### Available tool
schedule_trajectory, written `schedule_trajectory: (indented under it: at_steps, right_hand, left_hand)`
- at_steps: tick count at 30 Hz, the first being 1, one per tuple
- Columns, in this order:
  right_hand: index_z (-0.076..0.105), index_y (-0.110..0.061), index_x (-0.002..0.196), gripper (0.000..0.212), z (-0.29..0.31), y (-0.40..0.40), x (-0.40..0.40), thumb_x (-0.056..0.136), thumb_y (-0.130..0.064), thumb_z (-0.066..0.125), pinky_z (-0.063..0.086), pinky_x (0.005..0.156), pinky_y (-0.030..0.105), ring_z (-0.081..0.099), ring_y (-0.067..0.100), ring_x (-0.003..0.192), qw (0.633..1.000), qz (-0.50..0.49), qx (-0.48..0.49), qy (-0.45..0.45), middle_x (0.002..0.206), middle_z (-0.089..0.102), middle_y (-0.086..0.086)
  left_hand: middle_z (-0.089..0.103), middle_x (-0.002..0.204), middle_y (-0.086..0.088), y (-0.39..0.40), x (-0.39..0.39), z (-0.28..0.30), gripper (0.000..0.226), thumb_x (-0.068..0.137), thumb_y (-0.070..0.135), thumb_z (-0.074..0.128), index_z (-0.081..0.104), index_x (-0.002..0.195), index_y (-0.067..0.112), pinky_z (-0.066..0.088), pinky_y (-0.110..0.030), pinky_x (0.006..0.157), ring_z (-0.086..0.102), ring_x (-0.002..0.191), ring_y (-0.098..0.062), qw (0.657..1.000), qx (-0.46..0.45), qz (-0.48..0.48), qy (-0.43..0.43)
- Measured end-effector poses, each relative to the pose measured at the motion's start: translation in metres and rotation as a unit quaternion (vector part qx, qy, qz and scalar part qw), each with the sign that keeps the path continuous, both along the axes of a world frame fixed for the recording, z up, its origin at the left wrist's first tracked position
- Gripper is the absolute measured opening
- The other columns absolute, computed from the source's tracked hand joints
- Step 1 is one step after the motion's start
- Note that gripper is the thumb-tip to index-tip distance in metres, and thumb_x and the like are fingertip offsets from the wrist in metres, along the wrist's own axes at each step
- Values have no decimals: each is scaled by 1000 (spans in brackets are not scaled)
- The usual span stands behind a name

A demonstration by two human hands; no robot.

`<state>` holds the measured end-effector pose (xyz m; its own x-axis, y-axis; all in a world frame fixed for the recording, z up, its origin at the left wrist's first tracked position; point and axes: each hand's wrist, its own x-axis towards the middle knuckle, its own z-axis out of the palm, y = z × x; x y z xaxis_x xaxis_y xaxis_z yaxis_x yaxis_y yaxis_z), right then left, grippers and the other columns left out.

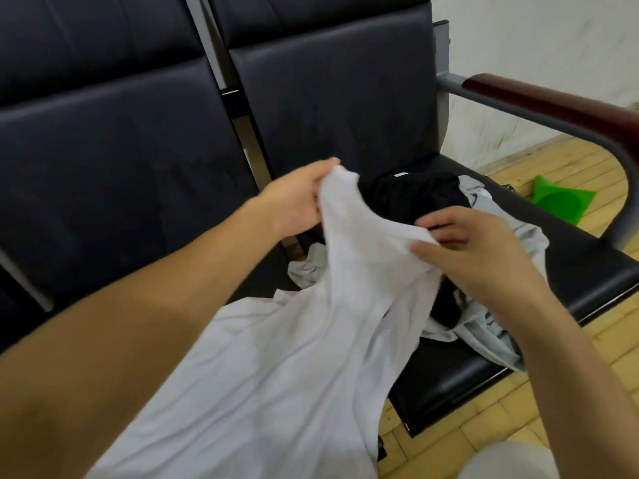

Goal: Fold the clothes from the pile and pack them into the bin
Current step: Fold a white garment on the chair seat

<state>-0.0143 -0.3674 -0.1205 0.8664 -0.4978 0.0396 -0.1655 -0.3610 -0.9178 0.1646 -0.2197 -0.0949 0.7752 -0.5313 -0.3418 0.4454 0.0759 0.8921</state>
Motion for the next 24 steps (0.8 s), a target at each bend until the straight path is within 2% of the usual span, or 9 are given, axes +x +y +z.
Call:
schedule_trajectory:
  at_steps: [4,6,8,10,13,16,19,21,24]
  right_hand:
    - [70,-24,108,34,18,70,-3,78,-12,81,58,78,30,68,8,80,955,270,125,-11,87,74,-2]
    - [61,-29,122,46,9,92,-7,81,-19,79,56,92,28,69,6,99,905,379,184,49,103,74,-5]
    - [61,-29,121,39,-14,91,-4,85,-26,76,54,96,31,68,8,103,926,355,90,91,109,71,-5]
    - [64,-21,113,28,-38,75,1,88,-29,72,55,90,34,66,13,99,940,289,-81,163,104,68,-5]
    - [53,-24,122,43,-58,70,1,86,-42,69,50,88,28,57,15,108,878,286,-202,327,110,57,-10]
    - [41,-22,140,75,-68,97,5,79,-49,75,47,94,29,50,17,120,818,335,-223,411,132,47,-3]
    - [22,-14,149,99,-83,119,7,76,-41,82,46,85,29,48,23,124,783,359,-244,445,140,38,3]
    - [17,-13,149,102,-85,122,9,75,-34,84,45,75,27,51,26,122,788,343,-239,452,144,35,6]
    - [23,-13,145,93,-83,116,8,76,-31,84,40,65,22,47,17,99,778,361,-234,459,126,41,0]
  left_hand:
    - [59,68,2,131,7,1,23,89,38,65,64,77,18,54,-26,71,59,68,-10,993,92,51,-61]
    - [66,72,-7,204,4,-8,36,85,48,69,71,76,13,54,-26,66,64,67,-15,974,204,-61,-80]
    - [76,93,-6,256,-1,-22,32,85,47,70,77,97,18,56,-30,85,72,87,-14,885,387,-244,-88]
    - [76,105,6,271,-4,-41,19,96,32,61,73,108,24,51,-31,100,69,104,-7,794,495,-336,-108]
    - [73,103,9,235,4,-73,21,98,15,57,72,104,28,55,-29,88,68,102,-11,787,456,-323,-260]
    - [55,131,14,172,9,-101,44,95,11,50,55,129,39,44,-33,103,51,121,-4,694,427,-364,-451]
    - [40,148,9,118,7,-126,53,94,24,56,43,144,35,33,-38,111,37,134,-12,624,441,-407,-500]
    - [53,135,0,103,7,-137,46,89,31,60,56,133,22,42,-42,104,49,124,-20,616,435,-418,-507]
    - [62,96,-2,108,10,-137,15,83,21,62,63,98,16,51,-37,76,57,84,-15,697,383,-411,-446]
